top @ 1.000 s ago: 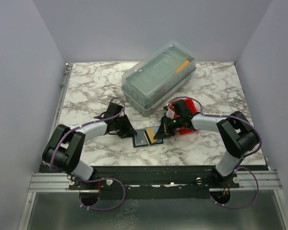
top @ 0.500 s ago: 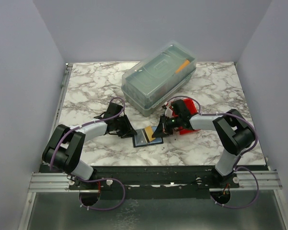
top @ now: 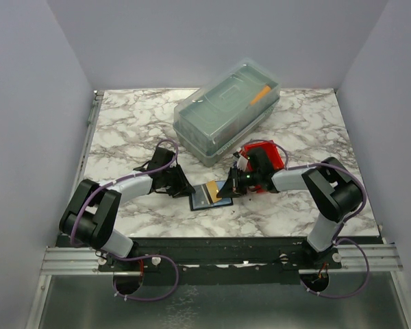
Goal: Put the credit cards into the card holder
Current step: Insert the credit card into the card slot.
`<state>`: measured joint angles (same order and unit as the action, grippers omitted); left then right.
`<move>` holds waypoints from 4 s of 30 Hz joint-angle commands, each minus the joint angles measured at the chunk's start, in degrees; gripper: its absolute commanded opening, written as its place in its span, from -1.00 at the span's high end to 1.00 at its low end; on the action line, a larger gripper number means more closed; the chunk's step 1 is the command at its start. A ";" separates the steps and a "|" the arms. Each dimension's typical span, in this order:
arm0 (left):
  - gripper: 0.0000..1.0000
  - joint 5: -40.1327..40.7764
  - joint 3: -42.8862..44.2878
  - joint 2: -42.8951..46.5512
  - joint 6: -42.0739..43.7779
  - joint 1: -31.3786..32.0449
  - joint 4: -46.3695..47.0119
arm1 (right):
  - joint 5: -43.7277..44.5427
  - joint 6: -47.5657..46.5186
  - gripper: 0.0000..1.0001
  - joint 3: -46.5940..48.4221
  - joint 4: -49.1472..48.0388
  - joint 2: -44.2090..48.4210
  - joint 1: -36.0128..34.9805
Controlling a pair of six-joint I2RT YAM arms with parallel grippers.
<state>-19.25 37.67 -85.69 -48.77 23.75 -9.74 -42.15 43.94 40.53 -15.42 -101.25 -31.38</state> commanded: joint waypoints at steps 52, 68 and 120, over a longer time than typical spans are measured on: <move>0.25 6.12 -4.03 3.01 2.99 -0.02 -7.89 | 19.85 -2.33 0.15 7.17 7.23 -0.34 -7.11; 0.34 3.79 -3.94 2.41 2.30 0.07 -6.02 | 8.17 9.03 0.27 6.09 -10.96 -3.10 -10.85; -0.62 5.04 4.63 17.67 8.90 0.25 -18.96 | 46.22 -3.88 -0.99 13.88 57.43 40.33 36.91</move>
<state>-13.43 39.13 -70.46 -42.92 23.75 -25.89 5.93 41.45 59.31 34.98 -63.96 -13.43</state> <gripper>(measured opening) 0.804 0.993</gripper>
